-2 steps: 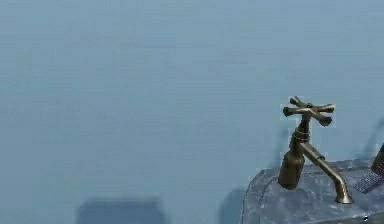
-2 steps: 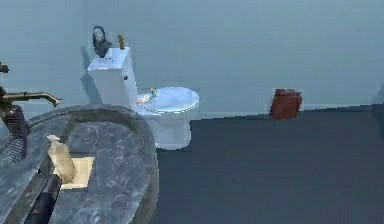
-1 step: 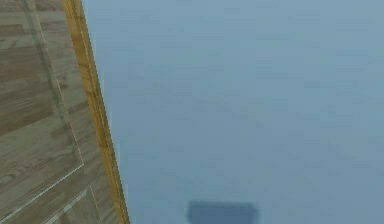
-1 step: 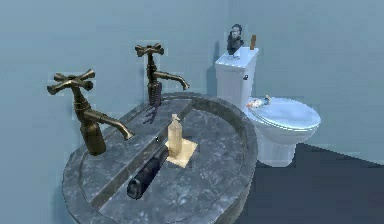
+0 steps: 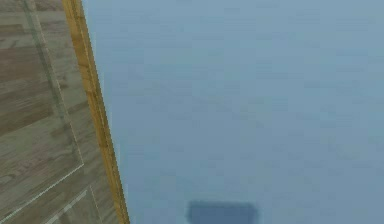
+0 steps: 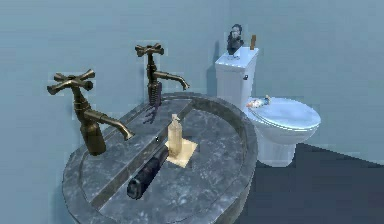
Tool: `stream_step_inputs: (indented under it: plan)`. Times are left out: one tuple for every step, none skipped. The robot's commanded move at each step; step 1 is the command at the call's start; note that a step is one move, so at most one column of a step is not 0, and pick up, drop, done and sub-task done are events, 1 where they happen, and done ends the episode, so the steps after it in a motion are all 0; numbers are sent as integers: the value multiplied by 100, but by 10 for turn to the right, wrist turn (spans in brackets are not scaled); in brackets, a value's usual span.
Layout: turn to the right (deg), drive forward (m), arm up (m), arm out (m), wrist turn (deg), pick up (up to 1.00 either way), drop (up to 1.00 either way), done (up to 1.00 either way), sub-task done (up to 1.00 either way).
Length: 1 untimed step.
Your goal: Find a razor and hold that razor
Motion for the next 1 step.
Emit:
stream_step_inputs:
  plan:
    - [0, 0, 38, 0, 0, 0, 0, 0, 0]
